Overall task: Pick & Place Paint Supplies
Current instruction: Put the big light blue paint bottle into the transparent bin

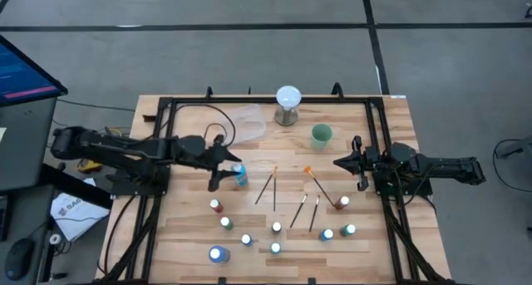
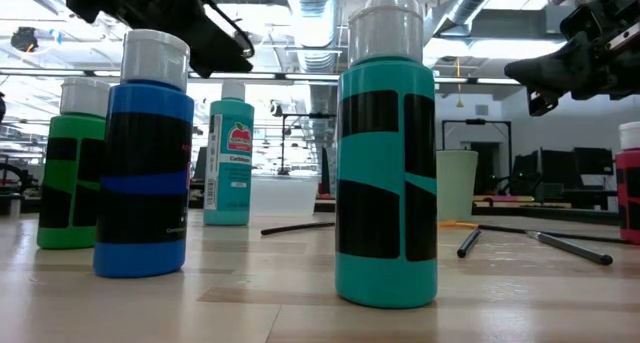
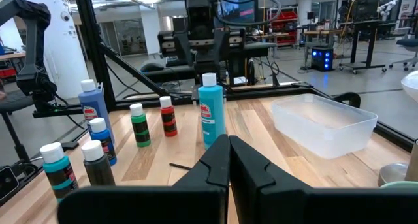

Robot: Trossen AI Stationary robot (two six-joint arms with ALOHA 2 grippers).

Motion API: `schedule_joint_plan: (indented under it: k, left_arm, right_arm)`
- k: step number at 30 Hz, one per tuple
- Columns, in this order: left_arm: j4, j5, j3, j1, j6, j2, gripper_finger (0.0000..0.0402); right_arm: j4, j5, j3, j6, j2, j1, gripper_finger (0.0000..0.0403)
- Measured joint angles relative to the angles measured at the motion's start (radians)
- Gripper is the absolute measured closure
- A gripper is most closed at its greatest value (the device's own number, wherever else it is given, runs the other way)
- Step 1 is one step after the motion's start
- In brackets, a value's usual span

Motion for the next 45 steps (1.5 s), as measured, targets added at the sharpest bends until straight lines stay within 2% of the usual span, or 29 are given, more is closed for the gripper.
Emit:
schedule_joint_plan:
  k: [3, 28, 32, 36, 40, 45]
  left_arm:
    - [0.004, -0.03, 0.0, -0.011, -0.003, 0.025, 0.0202]
    - [0.018, -0.034, 0.001, -0.011, -0.057, 0.107, 0.0207]
    - [0.018, -0.033, 0.001, -0.011, -0.061, 0.107, 0.0207]
    - [0.112, -0.029, -0.061, -0.011, -0.094, 0.104, 0.0207]
    - [0.21, -0.028, -0.117, -0.012, -0.148, 0.059, 0.0207]
    - [0.219, -0.06, -0.13, -0.012, -0.138, 0.002, 0.0219]
  right_arm:
    - [0.0, 0.0, 0.0, 0.0, 0.0, 0.0, 0.0403]
    - [0.0, 0.002, 0.0, 0.0, 0.0, 0.0, 0.0403]
    - [0.0, 0.004, 0.0, 0.0, 0.0, 0.0, 0.0403]
    - [0.0, 0.004, 0.0, 0.003, 0.0, 0.0, 0.0403]
    - [0.0, 0.004, 0.0, 0.003, 0.0, 0.0, 0.0403]
    - [0.0, 0.007, 0.0, 0.002, 0.0, 0.0, 0.0403]
